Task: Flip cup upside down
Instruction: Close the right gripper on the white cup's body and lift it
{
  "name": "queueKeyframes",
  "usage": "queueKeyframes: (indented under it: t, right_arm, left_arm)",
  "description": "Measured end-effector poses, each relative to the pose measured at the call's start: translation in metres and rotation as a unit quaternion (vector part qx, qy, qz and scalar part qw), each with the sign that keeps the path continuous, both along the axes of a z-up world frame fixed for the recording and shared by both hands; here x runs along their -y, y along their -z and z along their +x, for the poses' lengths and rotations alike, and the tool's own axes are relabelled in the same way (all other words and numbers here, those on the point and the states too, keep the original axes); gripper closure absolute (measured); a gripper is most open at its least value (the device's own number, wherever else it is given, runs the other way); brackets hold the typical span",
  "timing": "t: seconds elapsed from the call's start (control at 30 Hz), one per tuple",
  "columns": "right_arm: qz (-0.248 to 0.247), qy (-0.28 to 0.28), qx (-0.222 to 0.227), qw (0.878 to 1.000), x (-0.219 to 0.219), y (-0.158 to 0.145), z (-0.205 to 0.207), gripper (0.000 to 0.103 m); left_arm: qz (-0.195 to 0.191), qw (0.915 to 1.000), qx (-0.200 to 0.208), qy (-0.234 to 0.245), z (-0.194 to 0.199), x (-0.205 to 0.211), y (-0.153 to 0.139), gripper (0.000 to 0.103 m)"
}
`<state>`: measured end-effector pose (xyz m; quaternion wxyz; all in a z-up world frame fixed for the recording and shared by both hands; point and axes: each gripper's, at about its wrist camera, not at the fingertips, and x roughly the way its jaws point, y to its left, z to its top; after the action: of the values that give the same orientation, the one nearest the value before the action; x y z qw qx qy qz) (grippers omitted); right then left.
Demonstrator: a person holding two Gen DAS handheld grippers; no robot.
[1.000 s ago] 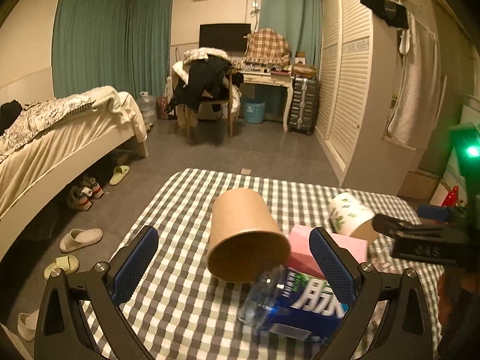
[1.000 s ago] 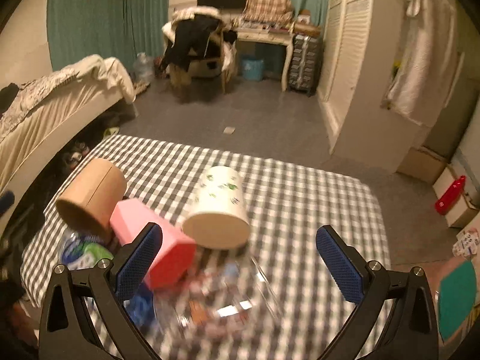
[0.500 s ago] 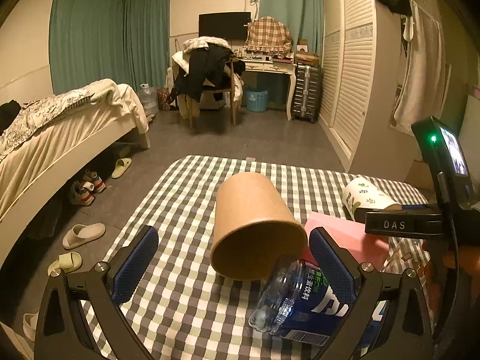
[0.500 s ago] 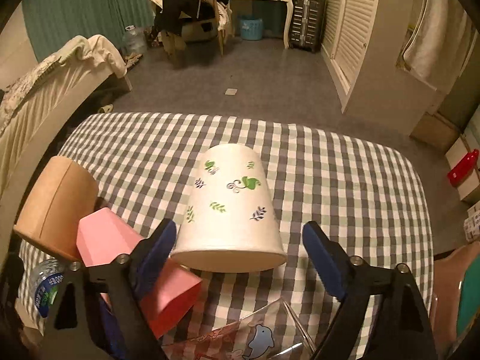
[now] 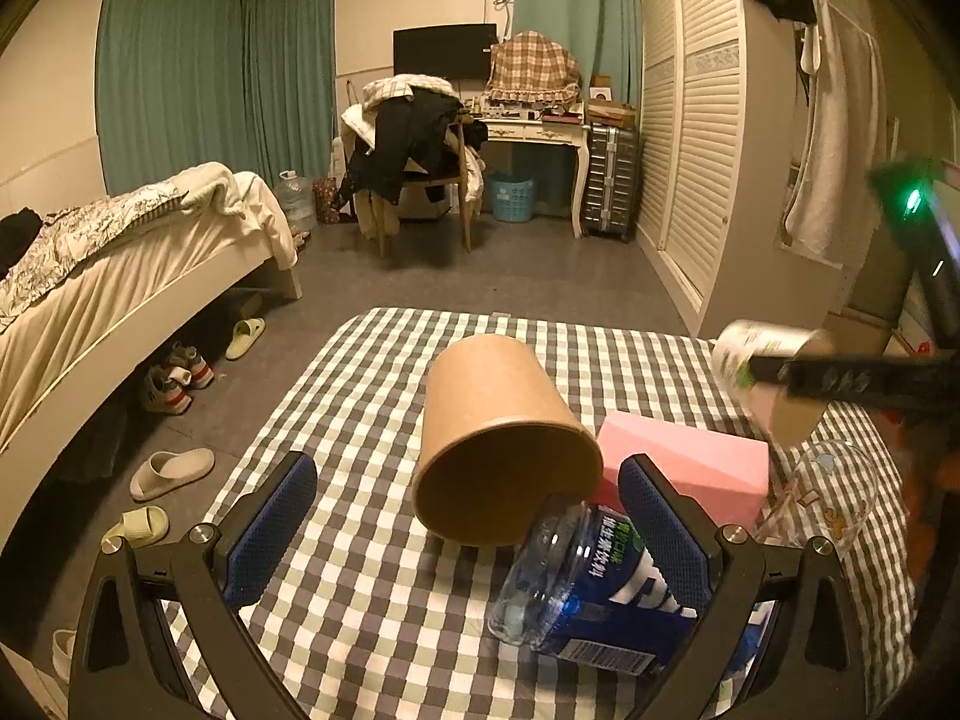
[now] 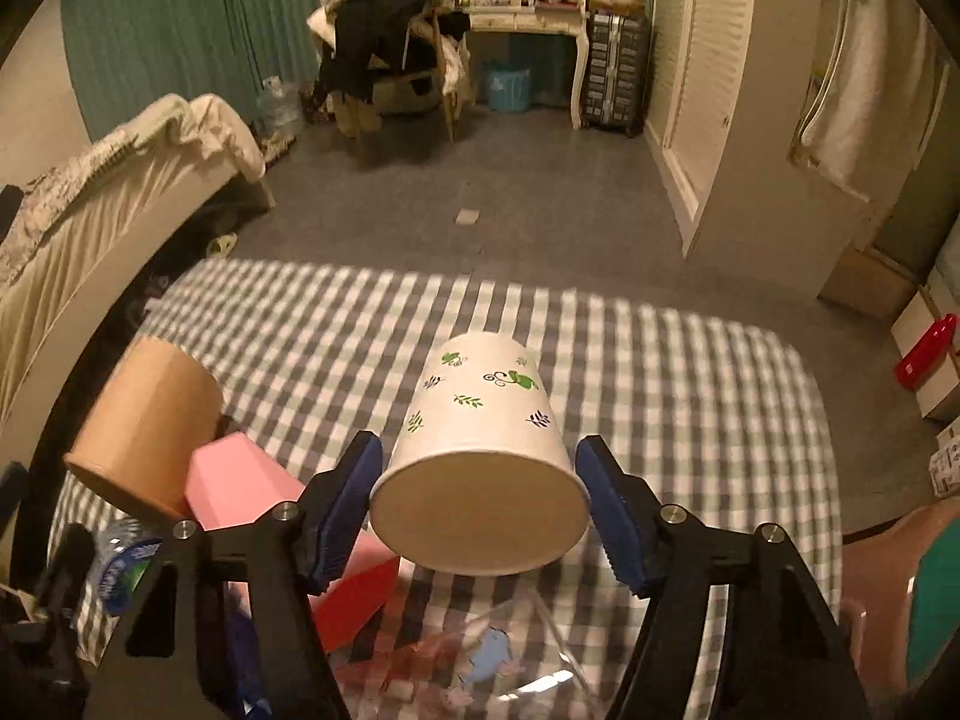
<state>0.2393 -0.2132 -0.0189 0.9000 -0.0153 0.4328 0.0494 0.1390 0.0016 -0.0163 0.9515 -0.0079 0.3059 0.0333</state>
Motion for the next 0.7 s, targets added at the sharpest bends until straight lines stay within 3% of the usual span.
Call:
queueKeyframes:
  t: [0.23, 0.4, 0.53, 0.7]
  right_arm:
    - [-0.004, 0.003, 0.051, 0.999, 0.004, -0.058, -0.037, 0.037]
    - [-0.013, 0.012, 0.080, 0.997, 0.017, -0.090, -0.093, 0.037]
    - [-0.021, 0.023, 0.083, 0.996, 0.029, -0.093, -0.137, 0.037]
    - [-0.033, 0.031, 0.055, 0.997, 0.036, -0.060, -0.169, 0.037]
  left_arm:
    - [-0.010, 0.9999, 0.012, 0.007, -0.022, 0.003, -0.014, 0.000]
    - [-0.011, 0.9996, 0.021, 0.015, -0.049, 0.011, -0.025, 0.000]
    - [-0.014, 0.9994, 0.024, 0.019, -0.070, 0.018, -0.029, 0.000]
    - [-0.011, 0.9994, 0.016, 0.028, -0.091, 0.027, -0.025, 0.000]
